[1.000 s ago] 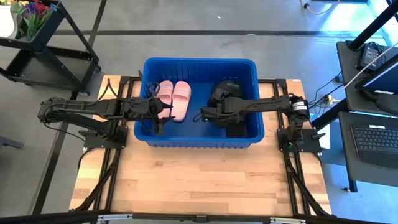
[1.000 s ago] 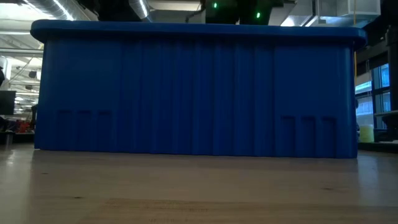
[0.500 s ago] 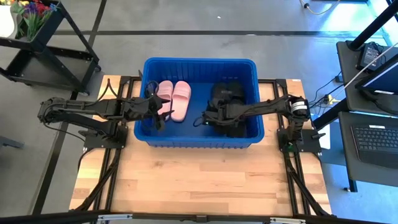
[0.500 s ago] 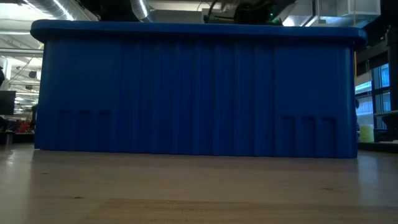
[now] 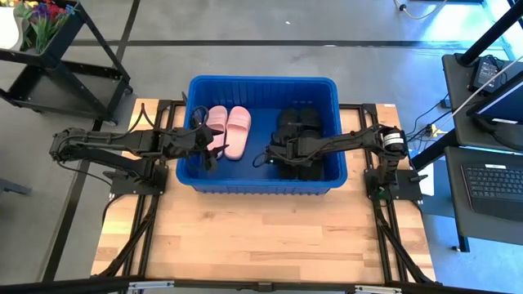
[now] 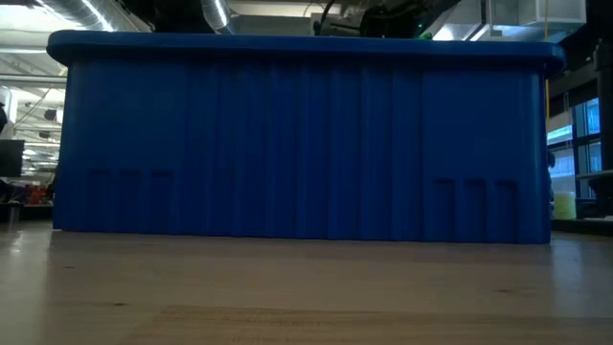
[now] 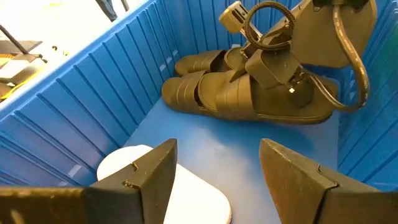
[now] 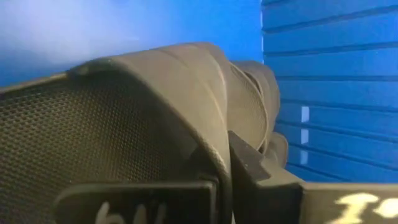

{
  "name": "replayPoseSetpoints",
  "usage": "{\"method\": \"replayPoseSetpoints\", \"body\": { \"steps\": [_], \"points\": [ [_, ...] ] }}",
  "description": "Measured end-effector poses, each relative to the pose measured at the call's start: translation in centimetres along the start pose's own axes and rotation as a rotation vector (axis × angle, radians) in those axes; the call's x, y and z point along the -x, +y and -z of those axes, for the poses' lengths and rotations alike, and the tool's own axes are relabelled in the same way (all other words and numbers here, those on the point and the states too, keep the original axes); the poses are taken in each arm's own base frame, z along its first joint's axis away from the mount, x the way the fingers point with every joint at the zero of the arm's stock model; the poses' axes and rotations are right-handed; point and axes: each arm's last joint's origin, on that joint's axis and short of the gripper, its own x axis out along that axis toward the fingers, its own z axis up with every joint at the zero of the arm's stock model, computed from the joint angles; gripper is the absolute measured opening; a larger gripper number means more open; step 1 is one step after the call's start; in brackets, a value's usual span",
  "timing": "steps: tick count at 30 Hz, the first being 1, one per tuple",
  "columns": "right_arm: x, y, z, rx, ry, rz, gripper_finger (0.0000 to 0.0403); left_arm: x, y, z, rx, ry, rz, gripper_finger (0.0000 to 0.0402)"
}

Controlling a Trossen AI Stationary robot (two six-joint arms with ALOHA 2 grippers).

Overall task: Pick and place slides into bin
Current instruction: Put the black slide into the blue container

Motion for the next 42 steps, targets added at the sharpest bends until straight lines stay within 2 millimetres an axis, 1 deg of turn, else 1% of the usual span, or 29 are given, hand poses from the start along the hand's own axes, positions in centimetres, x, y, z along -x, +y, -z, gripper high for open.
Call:
{"method": "replayPoseSetpoints", "body": {
  "steps": [4,8,13,15,17,22,24,29,33,37,42],
  "points": [
    [0.0,0.0,0.0,0.008,0.002,-0.007,0.0015,0.0,0.0,0.0,-0.002,0.0,0.0,0.0224],
    [0.0,0.3,0.1,0.008,-0.003,-0.083,0.0014,0.0,0.0,0.0,-0.003,0.0,0.0,0.0224],
    [-0.7,1.0,1.0,0.026,0.019,-0.091,0.0015,0.0,0.0,0.0,-0.003,0.0,-0.001,0.0224],
    [-0.9,1.3,1.4,0.035,0.03,-0.092,0.0022,0.0,0.0,0.0,-0.003,0.0,-0.007,0.0224],
    [-1.1,1.5,1.7,0.051,0.044,-0.093,0.0036,0.0,0.1,0.0,-0.003,-0.001,-0.019,0.0224],
    [-1.2,1.7,1.8,0.012,0.046,-0.112,0.0082,0.0,0.2,0.0,0.0,-0.001,-0.032,0.0224],
    [-1.2,1.7,1.8,-0.006,0.042,-0.14,0.0105,-0.1,0.2,0.0,0.001,-0.001,-0.035,0.0224],
    [-1.2,1.7,1.7,-0.029,0.044,-0.144,0.0165,-0.1,0.4,0.0,0.006,0.0,-0.041,0.0224],
    [-0.8,1.2,1.2,-0.037,0.038,-0.181,0.0206,-0.1,0.4,0.0,0.005,0.0,-0.041,0.0224],
    [-0.2,0.8,0.4,-0.046,0.02,-0.195,0.0231,-0.1,0.4,0.0,0.005,0.0,-0.041,0.0224],
    [0.0,0.7,0.4,-0.008,0.029,-0.195,0.0238,-0.1,0.4,0.0,0.005,0.0,-0.041,0.0224]
  ]
}}
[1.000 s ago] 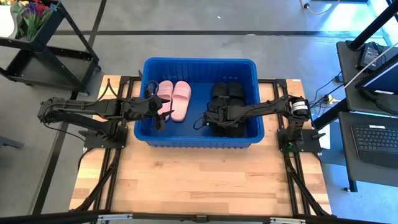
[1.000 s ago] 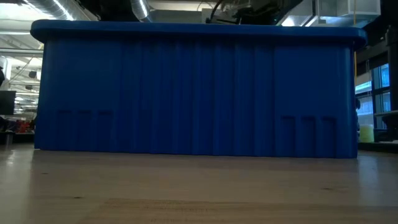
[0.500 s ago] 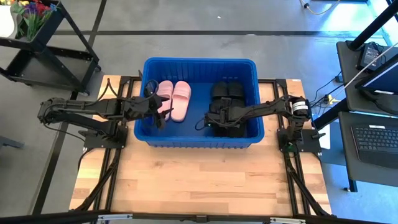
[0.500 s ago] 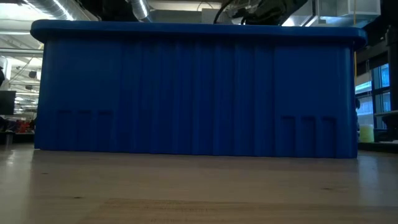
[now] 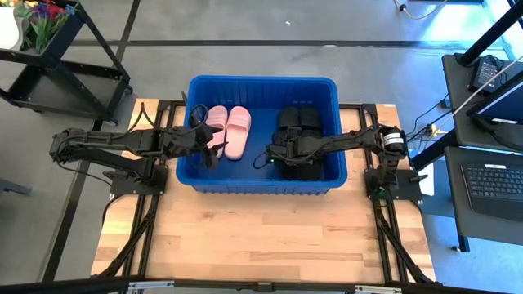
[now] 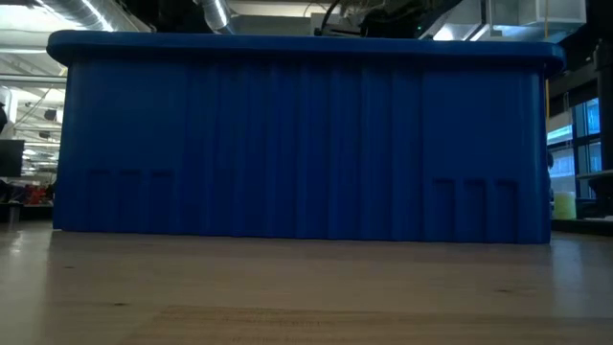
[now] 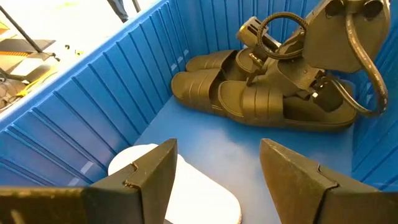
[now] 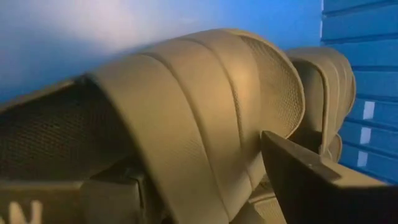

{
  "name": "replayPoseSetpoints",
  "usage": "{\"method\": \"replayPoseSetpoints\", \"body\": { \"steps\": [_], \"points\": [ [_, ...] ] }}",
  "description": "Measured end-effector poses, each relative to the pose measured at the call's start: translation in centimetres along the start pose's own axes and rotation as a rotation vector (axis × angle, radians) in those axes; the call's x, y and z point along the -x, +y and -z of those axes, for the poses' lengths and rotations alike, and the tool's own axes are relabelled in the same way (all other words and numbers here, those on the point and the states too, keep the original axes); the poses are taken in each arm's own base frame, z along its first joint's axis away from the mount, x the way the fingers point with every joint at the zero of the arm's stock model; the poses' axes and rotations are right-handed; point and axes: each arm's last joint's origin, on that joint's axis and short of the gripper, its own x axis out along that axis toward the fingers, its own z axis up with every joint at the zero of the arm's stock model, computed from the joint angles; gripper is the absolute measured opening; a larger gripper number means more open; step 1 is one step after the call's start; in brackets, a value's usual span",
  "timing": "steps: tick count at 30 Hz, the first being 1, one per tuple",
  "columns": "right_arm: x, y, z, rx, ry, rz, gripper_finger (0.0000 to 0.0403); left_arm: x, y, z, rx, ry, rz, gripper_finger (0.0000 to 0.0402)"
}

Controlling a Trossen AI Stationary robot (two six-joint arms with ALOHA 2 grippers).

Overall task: Pick and place slides into bin
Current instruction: Put the black slide into the blue container

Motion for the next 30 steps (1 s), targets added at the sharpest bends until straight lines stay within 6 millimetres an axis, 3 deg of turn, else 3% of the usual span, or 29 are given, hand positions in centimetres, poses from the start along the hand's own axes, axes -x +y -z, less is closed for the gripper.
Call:
{"method": "replayPoseSetpoints", "body": {
  "steps": [15,30],
  "points": [
    [1.1,-0.1,0.0,-0.034,-0.009,-0.2,0.0239,0.0,0.0,0.0,0.0,-0.001,0.001,0.0224],
    [4.6,-3.8,-1.2,-0.065,-0.086,-0.197,0.0239,0.0,0.0,-0.1,0.004,-0.007,0.0,0.0224]
  ]
}}
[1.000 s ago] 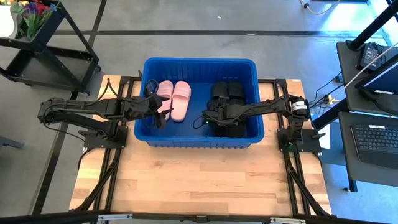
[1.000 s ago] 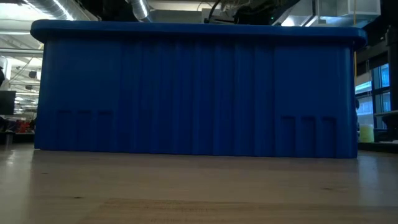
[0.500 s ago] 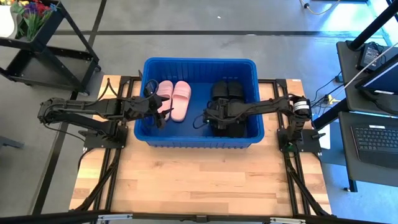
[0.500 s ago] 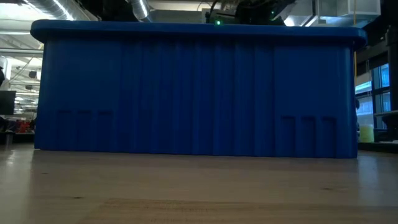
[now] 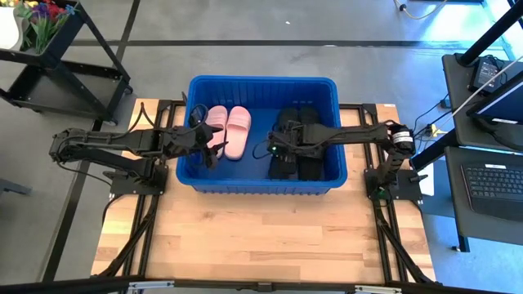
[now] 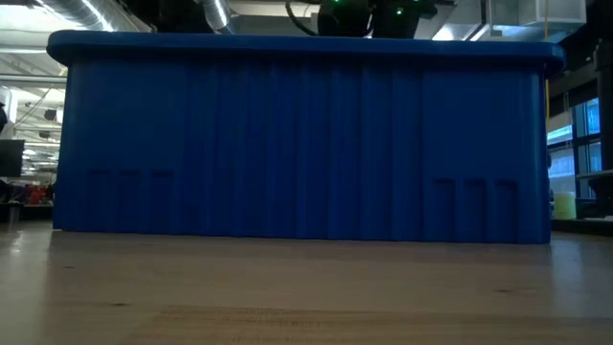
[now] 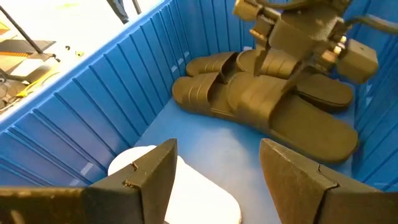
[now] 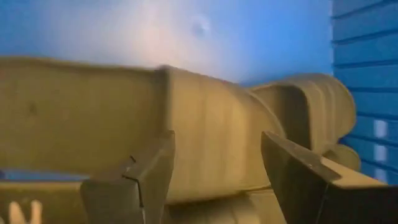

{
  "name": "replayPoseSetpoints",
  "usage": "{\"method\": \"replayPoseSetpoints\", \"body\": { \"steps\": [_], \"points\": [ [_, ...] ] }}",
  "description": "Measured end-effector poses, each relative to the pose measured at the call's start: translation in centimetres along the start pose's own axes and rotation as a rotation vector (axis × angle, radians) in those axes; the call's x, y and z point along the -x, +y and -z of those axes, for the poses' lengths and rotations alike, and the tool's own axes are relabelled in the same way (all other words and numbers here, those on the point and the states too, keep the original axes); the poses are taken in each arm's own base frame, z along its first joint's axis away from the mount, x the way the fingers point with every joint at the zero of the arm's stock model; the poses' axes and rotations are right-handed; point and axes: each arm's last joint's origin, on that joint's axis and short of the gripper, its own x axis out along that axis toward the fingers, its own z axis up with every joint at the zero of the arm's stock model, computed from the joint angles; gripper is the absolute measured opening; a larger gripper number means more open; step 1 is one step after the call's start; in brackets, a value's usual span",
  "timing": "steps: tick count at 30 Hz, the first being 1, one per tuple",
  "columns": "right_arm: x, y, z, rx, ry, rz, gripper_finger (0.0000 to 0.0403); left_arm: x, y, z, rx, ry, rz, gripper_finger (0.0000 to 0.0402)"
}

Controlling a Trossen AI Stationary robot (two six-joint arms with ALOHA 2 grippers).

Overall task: Pick and place slides into bin
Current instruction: Put the black slide into the blue container

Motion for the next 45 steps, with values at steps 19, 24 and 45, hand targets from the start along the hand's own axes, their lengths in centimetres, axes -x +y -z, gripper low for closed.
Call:
{"method": "replayPoseSetpoints", "body": {
  "steps": [19,24,45],
  "points": [
    [-0.8,-3.6,1.5,0.071,0.132,0.019,0.0239,-0.5,1.2,0.0,0.029,0.01,-0.06,0.0224],
    [-0.8,-3.9,1.6,0.088,0.145,0.036,0.0239,-0.6,1.5,0.0,0.038,0.014,-0.075,0.0224],
    [2.7,-5.3,-1.3,-0.023,-0.132,-0.222,0.0239,-0.7,1.6,0.0,0.037,0.015,-0.079,0.0224]
  ]
}}
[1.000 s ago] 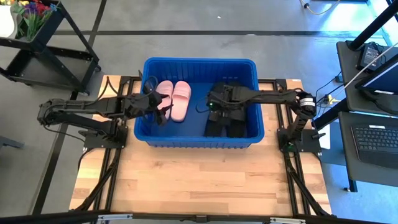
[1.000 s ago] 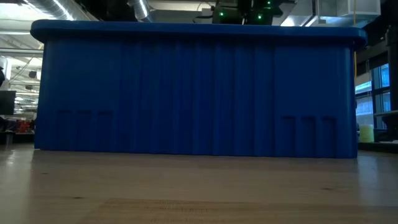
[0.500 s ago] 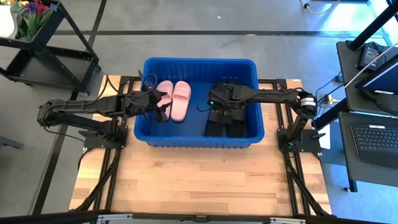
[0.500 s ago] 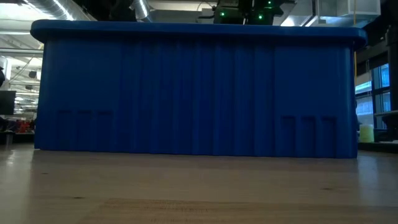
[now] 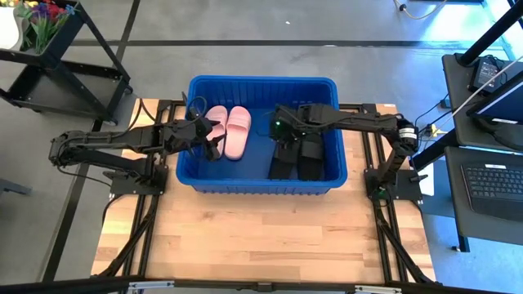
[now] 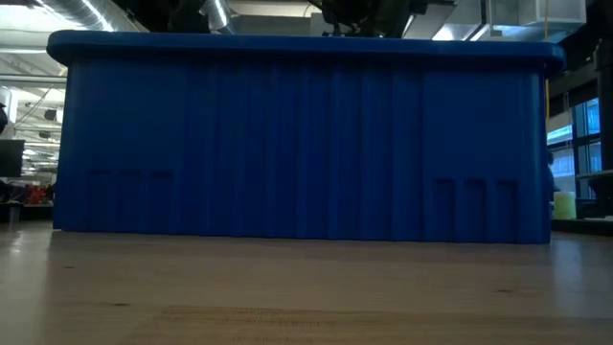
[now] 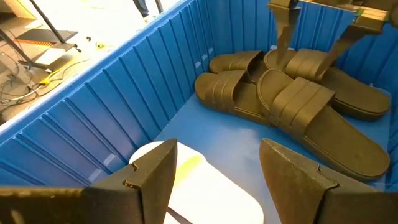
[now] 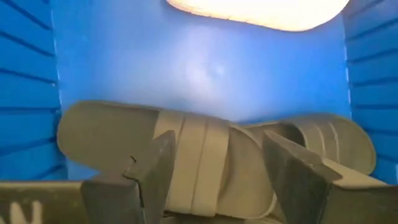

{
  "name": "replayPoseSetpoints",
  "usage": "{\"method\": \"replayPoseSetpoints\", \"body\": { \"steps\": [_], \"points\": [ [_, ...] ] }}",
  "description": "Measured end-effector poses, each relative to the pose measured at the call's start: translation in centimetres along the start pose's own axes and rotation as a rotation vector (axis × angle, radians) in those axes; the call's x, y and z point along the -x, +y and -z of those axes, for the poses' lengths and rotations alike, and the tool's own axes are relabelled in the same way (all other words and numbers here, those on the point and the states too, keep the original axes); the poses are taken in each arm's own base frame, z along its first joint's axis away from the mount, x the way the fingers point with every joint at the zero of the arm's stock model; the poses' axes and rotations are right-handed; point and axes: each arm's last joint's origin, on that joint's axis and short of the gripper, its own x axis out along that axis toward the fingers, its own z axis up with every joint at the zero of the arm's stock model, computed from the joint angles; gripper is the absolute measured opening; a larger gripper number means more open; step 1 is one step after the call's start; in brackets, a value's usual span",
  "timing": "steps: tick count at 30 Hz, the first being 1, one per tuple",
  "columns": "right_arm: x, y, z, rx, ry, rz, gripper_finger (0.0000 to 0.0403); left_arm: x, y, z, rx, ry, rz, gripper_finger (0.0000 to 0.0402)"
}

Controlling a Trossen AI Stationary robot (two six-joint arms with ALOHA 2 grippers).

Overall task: Pick and place slides into bin
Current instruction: Put the black slide into the blue container

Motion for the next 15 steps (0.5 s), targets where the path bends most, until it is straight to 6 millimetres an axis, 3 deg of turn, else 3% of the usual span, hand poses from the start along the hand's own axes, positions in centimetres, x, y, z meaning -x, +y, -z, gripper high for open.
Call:
{"method": "replayPoseSetpoints", "body": {
  "steps": [9,15],
  "points": [
    [-1.9,2.1,0.7,0.144,0.012,-0.023,0.0239,0.0,0.0,0.0,-0.001,0.001,0.0,0.0224],
    [-3.4,4.9,2.1,0.216,0.08,0.032,0.0239,0.0,0.0,0.0,-0.075,0.001,0.002,0.0224]
  ]
}}
